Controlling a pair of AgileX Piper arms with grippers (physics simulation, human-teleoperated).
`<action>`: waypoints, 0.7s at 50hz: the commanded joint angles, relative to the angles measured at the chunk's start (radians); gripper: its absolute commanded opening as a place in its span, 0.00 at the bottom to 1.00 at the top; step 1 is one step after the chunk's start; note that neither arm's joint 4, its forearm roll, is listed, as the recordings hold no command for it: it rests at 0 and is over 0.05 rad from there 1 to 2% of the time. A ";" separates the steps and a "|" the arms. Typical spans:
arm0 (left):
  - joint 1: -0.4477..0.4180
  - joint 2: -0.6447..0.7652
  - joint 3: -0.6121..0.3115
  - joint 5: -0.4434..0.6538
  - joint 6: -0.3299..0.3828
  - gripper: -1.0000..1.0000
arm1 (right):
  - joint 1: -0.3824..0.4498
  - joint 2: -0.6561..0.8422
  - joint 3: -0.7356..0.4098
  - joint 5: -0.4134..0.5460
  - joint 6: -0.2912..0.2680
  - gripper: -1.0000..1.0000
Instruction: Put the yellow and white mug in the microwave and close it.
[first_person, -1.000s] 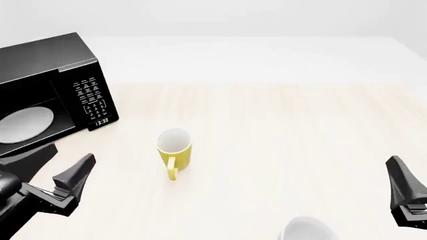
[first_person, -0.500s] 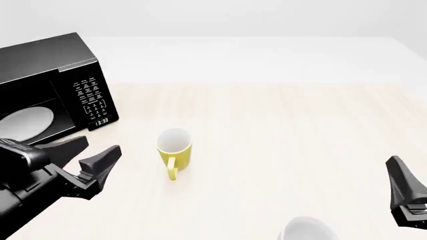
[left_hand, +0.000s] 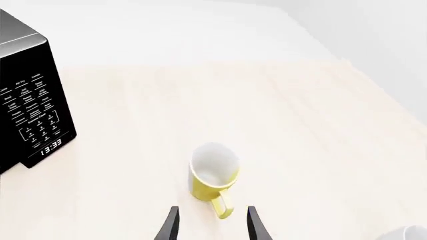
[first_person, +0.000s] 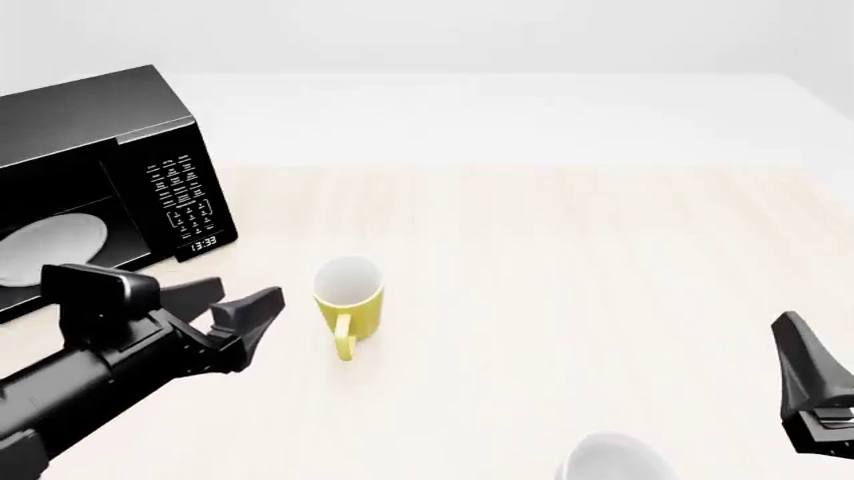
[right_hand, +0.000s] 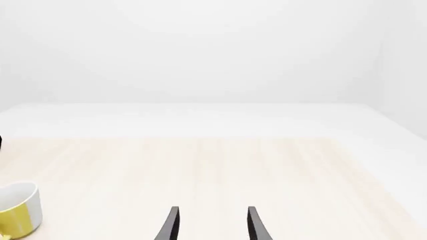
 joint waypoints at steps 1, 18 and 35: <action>-0.016 0.089 -0.013 -0.049 -0.039 1.00 | 0.000 -0.001 0.001 0.000 0.000 1.00; -0.025 0.264 -0.048 -0.138 -0.022 1.00 | 0.000 -0.002 0.001 0.000 0.000 1.00; -0.067 0.430 -0.055 -0.231 -0.065 1.00 | 0.000 -0.002 0.001 0.000 0.000 1.00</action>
